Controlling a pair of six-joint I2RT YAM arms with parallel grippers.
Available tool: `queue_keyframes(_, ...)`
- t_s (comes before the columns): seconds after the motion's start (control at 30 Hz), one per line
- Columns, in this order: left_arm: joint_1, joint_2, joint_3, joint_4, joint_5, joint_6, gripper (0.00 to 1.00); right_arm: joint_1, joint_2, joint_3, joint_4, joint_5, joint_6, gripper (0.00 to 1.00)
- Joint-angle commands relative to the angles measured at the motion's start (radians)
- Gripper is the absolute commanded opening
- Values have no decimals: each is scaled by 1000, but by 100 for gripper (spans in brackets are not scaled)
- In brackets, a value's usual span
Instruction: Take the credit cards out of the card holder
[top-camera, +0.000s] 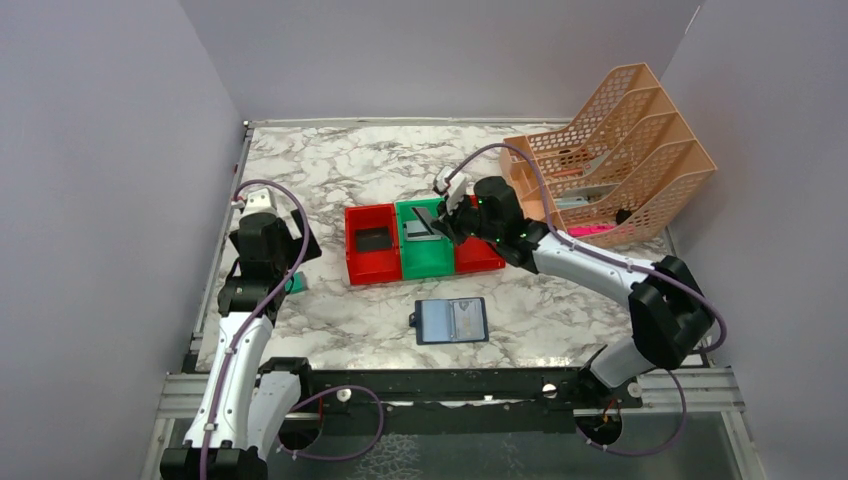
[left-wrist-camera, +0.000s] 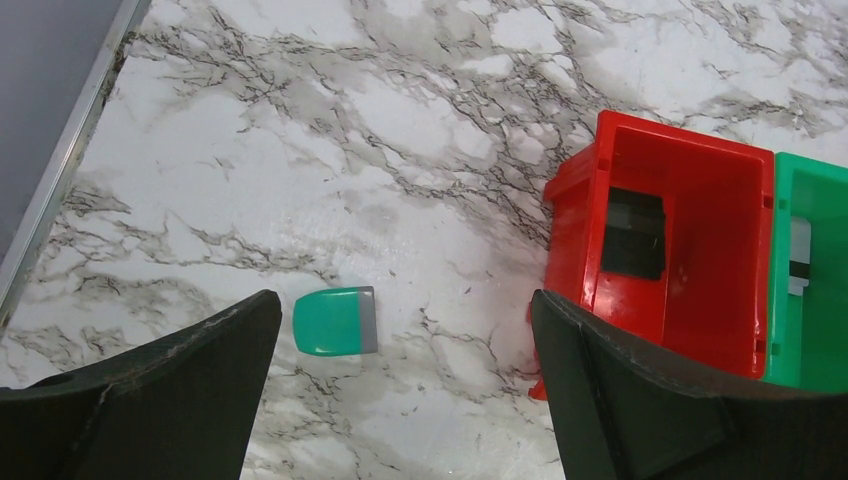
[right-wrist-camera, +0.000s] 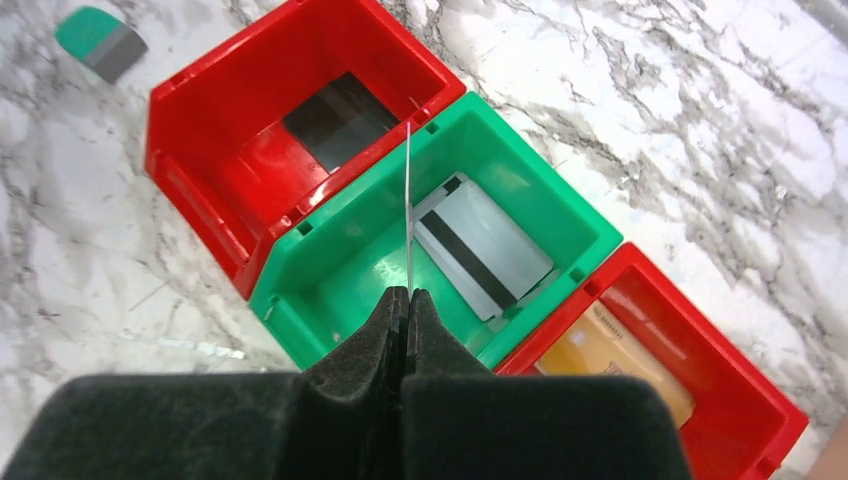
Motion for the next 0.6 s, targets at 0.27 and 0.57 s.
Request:
queue_keyframes(0.27, 6, 17, -3, 32, 22, -4, 99, 64, 170, 142, -113, 202, -266, 2)
queue_keyframes(0.57, 5, 12, -3, 32, 49, -3, 99, 97, 266, 181, -80, 324, -417, 3)
